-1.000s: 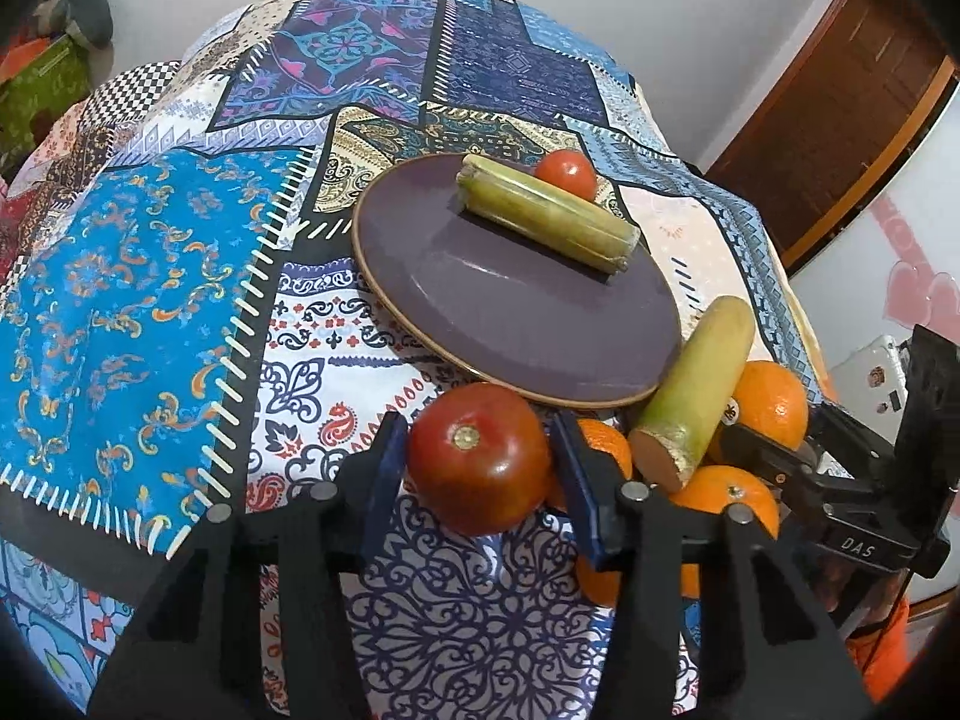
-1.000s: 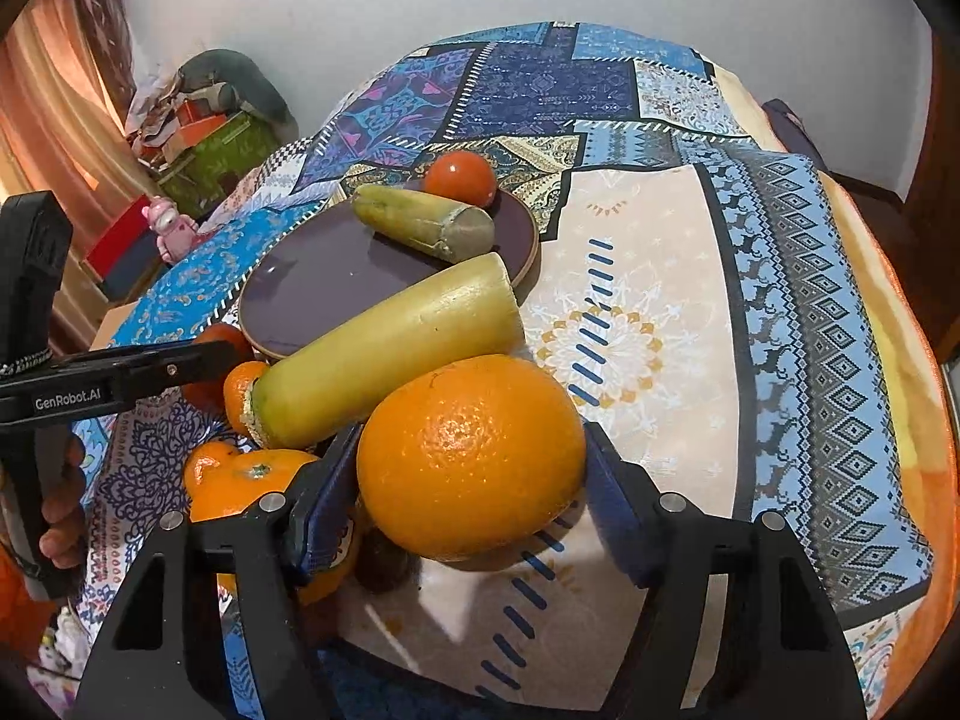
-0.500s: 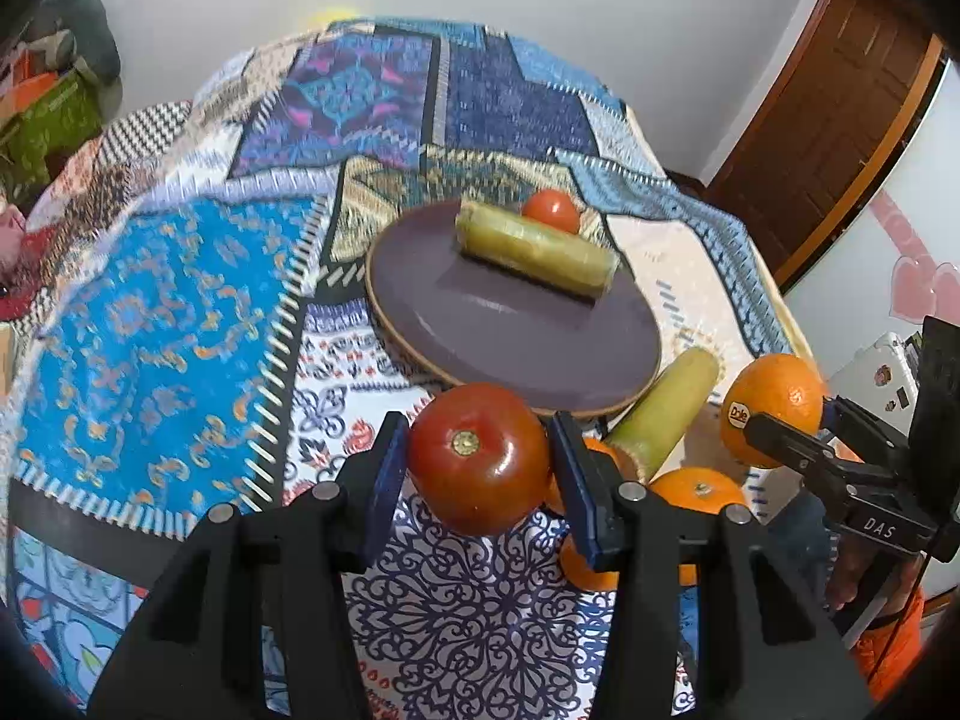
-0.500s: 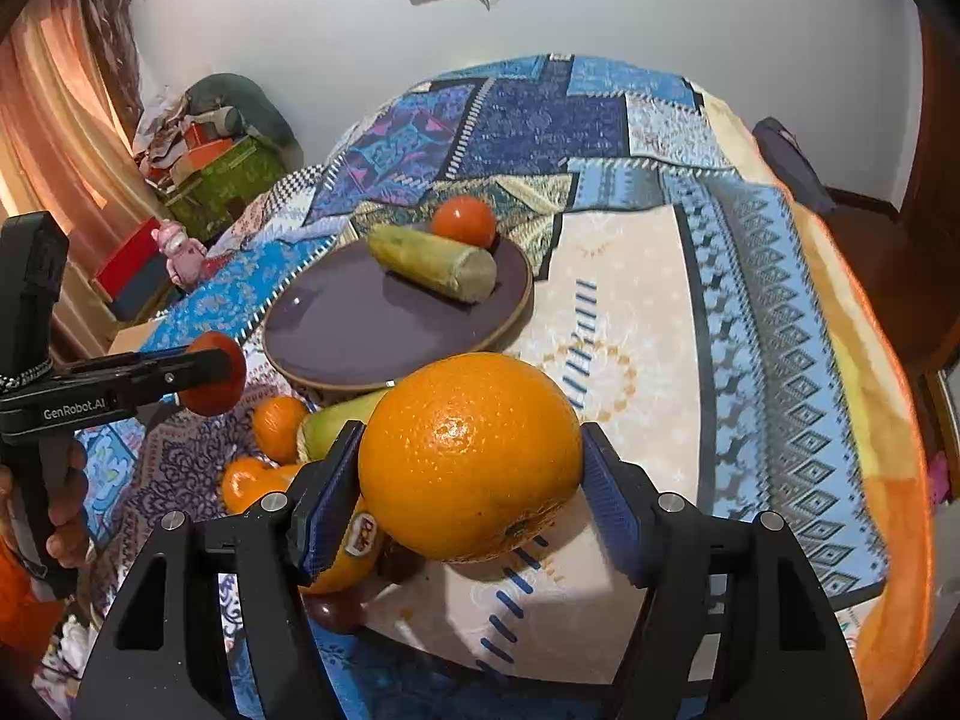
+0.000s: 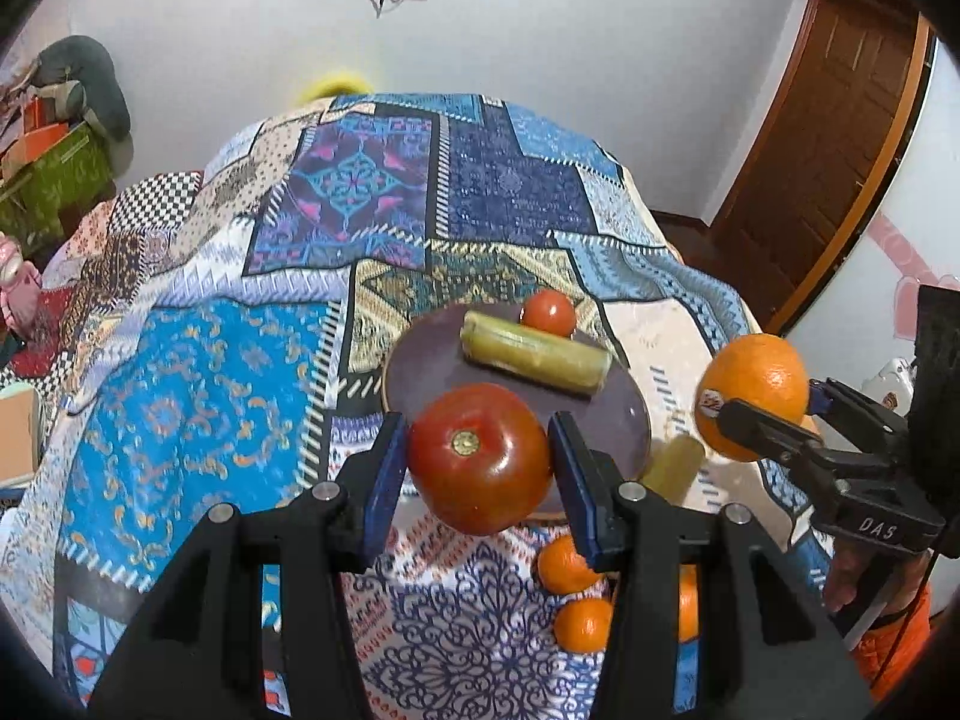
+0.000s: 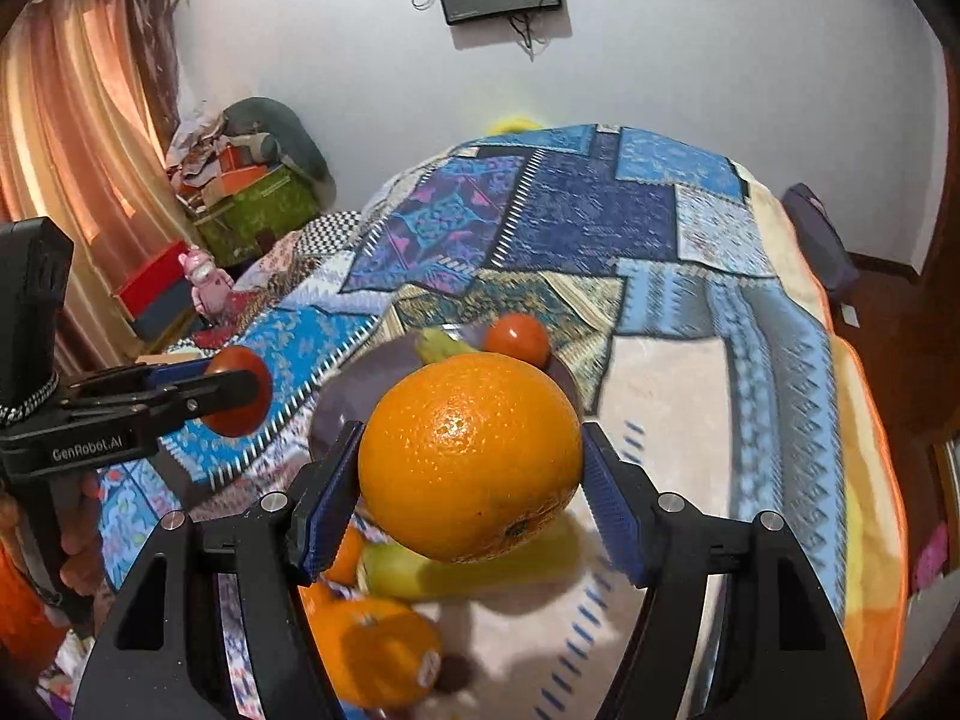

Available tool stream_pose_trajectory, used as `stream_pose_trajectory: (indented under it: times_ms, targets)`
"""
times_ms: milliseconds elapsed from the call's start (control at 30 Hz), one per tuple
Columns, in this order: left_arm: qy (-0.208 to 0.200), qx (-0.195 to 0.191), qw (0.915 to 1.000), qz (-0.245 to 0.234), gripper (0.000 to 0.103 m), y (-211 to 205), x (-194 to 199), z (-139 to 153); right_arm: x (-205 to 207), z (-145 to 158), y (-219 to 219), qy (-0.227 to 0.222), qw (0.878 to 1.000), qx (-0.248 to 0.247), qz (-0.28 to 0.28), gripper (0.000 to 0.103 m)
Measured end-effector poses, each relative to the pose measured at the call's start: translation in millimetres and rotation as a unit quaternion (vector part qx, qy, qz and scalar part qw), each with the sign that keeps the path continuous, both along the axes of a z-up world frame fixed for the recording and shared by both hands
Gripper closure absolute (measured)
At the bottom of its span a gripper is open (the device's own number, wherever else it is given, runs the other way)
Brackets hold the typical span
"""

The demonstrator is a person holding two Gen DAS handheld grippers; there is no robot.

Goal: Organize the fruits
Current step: 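Grasp a tomato with the left gripper while the right gripper grasps a large orange, place both on plate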

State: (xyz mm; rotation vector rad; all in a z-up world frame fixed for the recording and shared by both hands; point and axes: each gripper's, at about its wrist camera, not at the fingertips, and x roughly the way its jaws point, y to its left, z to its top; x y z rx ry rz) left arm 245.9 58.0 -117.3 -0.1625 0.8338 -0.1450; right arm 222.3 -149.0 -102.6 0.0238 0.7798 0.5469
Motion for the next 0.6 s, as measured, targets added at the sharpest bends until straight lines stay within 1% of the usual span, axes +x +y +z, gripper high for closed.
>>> stream_pose_trajectory:
  times_ms: [133, 300, 433, 600]
  targets:
    - [-0.005, 0.005, 1.0, 0.002, 0.055, 1, 13, 3, 12, -3, 15, 0.001, 1.0, -0.005, 0.011, 0.036]
    - [-0.001, 0.008, 1.0, 0.006, 0.055, 3, 32, -2, 27, -13, 32, 0.013, 0.999, -0.014, 0.027, 0.036]
    - [0.008, 0.014, 0.9998, 0.01, 0.055, 5, 49, -11, 36, -22, 43, 0.021, 0.999, -0.031, 0.039, 0.036]
    - [0.03, 0.02, 0.9993, 0.01, 0.055, 6, 70, -29, 45, -35, 56, 0.034, 0.997, -0.054, 0.054, 0.036]
